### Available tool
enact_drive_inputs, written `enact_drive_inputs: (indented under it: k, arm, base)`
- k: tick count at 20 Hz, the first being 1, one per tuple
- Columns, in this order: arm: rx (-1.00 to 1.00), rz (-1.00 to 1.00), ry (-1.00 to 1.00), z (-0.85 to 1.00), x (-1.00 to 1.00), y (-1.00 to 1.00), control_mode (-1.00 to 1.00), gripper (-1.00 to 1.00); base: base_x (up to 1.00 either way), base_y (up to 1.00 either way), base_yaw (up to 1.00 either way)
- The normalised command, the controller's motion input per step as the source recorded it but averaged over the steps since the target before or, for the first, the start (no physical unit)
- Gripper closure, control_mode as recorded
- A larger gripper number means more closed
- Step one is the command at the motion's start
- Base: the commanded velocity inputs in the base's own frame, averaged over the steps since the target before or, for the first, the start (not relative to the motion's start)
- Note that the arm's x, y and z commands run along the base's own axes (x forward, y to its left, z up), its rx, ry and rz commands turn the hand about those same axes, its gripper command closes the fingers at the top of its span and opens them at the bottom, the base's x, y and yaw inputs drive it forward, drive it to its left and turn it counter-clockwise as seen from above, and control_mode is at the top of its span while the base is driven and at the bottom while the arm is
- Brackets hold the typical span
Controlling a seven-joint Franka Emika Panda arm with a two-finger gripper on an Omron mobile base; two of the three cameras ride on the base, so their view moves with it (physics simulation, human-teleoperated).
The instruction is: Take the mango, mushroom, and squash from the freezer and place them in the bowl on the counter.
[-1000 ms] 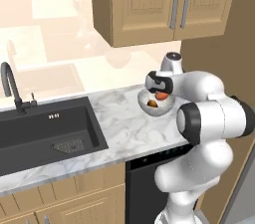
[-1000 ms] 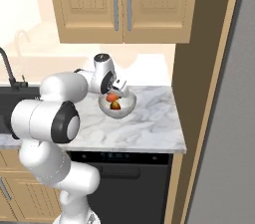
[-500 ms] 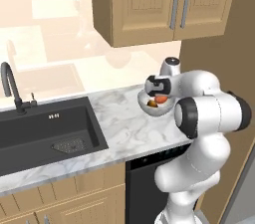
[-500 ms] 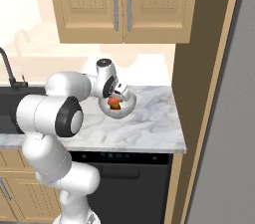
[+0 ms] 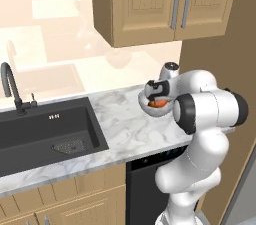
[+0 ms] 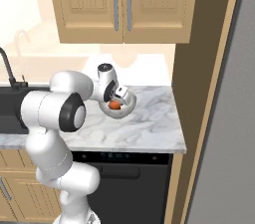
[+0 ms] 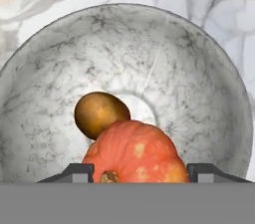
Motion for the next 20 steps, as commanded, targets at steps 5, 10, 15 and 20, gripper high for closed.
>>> enact_drive_inputs:
  k: [5, 10, 15, 20]
  arm:
    - [0.0, 0.0, -0.02, -0.08, 0.0, 0.0, -1.0, 1.0]
    - [0.0, 0.0, 0.0, 0.0, 0.0, 0.0, -1.0, -1.0]
    - [0.0, 0.0, 0.0, 0.0, 0.0, 0.0, -1.0, -1.0]
    - [0.0, 0.0, 0.0, 0.11, 0.0, 0.0, -1.0, -1.0]
  base:
    - [0.0, 0.0, 0.0]
    - [0.0, 0.0, 0.0]
    - [0.0, 0.0, 0.0]
    - [0.0, 0.0, 0.0]
